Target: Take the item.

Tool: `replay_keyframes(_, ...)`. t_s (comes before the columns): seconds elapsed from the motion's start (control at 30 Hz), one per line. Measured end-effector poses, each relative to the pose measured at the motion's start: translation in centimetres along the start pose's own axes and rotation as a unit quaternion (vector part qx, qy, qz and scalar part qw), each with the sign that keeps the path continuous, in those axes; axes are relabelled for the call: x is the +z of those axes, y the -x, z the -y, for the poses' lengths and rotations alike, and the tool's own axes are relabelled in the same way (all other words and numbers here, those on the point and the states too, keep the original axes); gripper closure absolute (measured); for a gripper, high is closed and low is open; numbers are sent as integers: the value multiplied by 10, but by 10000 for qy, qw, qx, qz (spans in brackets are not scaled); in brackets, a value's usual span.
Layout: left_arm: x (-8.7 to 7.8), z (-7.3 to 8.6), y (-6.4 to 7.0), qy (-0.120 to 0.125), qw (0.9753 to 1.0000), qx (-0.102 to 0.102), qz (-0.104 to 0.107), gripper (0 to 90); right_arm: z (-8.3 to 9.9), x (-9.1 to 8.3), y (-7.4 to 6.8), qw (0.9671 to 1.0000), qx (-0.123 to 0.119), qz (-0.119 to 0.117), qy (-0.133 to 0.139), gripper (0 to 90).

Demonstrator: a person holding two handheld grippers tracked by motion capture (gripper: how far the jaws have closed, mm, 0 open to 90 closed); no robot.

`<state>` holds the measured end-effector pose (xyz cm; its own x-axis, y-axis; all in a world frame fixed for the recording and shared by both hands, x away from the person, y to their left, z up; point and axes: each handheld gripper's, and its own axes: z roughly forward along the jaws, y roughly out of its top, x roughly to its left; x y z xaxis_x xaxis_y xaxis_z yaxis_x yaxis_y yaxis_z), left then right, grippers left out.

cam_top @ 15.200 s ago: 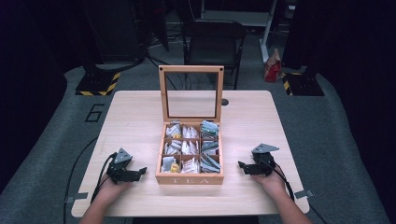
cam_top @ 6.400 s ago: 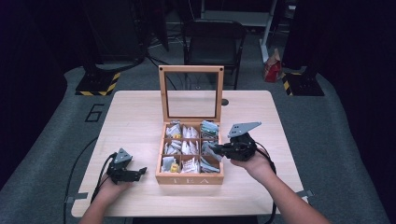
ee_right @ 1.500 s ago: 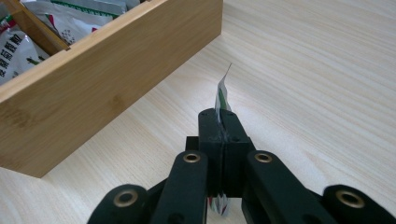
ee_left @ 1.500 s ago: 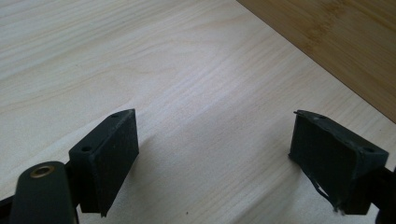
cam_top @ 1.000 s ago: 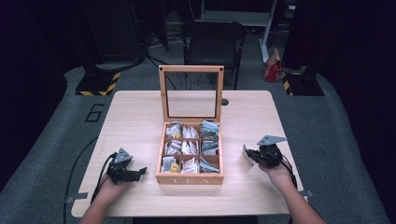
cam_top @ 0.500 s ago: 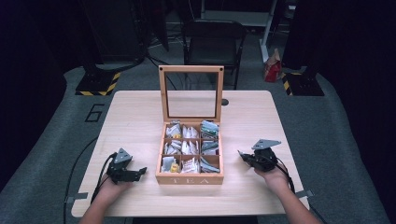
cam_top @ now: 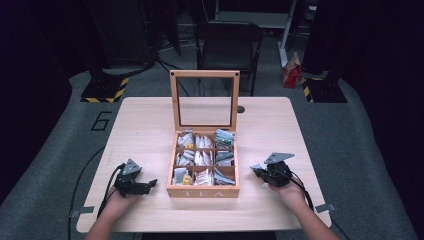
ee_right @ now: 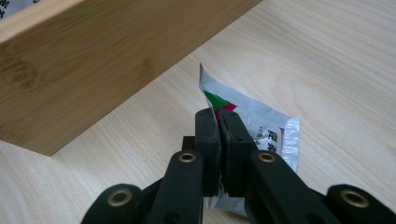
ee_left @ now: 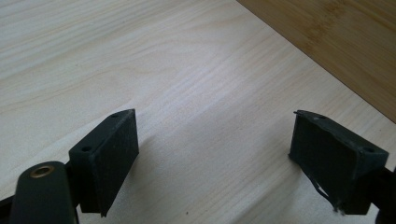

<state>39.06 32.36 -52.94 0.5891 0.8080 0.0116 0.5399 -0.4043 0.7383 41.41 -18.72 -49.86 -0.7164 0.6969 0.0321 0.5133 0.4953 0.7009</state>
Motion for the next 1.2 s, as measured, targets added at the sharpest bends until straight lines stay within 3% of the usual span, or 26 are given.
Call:
replay_keyframes(0.57,0,0,0,0,10000,1,1,149,3,8,-4,9999,-77,-62,-47,838)
replay_keyframes(0.77,0,0,0,0,10000,1,0,150,3,8,-6,10000,-3,-51,-42,819)
replay_keyframes(1.2,0,0,0,1,10000,-3,1,149,1,7,-7,9999,53,-151,-30,687)
